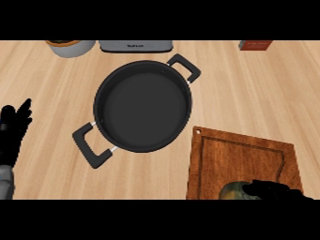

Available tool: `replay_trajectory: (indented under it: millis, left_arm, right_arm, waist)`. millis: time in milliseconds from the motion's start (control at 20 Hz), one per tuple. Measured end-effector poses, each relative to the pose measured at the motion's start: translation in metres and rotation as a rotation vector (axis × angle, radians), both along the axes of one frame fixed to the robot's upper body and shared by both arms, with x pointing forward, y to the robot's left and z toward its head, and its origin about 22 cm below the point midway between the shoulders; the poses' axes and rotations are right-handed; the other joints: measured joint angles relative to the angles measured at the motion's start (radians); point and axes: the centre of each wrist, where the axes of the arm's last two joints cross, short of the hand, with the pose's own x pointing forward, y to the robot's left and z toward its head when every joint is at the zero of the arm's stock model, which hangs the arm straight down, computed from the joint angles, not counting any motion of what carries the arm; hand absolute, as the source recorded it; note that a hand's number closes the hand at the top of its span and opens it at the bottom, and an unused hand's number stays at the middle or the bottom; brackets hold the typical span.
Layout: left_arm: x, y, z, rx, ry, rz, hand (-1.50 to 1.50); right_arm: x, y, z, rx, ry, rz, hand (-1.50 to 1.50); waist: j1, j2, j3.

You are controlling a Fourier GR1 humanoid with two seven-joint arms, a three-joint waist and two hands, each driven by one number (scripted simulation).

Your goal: Pick the squash from the cutting board and place it in the pot

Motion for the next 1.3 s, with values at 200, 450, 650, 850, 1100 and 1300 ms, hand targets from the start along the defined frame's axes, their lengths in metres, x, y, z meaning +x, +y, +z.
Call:
replay_trajectory:
  millis: [200, 450, 650, 850, 1100, 1300]
  left_arm:
    - [0.004, -0.003, 0.001, 0.001, -0.008, -0.011, 0.00]
    - [0.008, -0.007, 0.001, 0.005, -0.019, -0.029, 0.00]
    - [0.012, -0.012, 0.004, 0.003, -0.032, -0.052, 0.00]
    - [0.015, -0.015, 0.005, 0.008, -0.035, -0.063, 0.00]
    - [0.021, -0.021, 0.005, -0.003, -0.036, -0.079, 0.00]
    - [0.024, -0.024, 0.005, -0.001, -0.036, -0.090, 0.00]
  right_arm:
    - [0.000, 0.002, 0.002, -0.045, -0.021, 0.025, 1.50]
    - [0.008, 0.003, 0.008, -0.007, -0.009, 0.034, 1.50]
    - [0.023, 0.010, 0.016, 0.078, 0.010, 0.041, 1.50]
    - [0.045, 0.019, 0.019, 0.124, 0.052, 0.057, 1.50]
    - [0.083, 0.030, 0.020, 0.160, 0.137, 0.075, 1.50]
    - [0.115, 0.035, 0.017, 0.216, 0.231, 0.072, -1.50]
  waist:
    - [0.013, 0.005, -0.001]
    - [0.034, 0.016, -0.002]
    - [0.052, 0.022, -0.001]
    - [0.065, 0.026, -0.001]
    - [0.077, 0.029, 0.001]
    - [0.085, 0.030, 0.002]
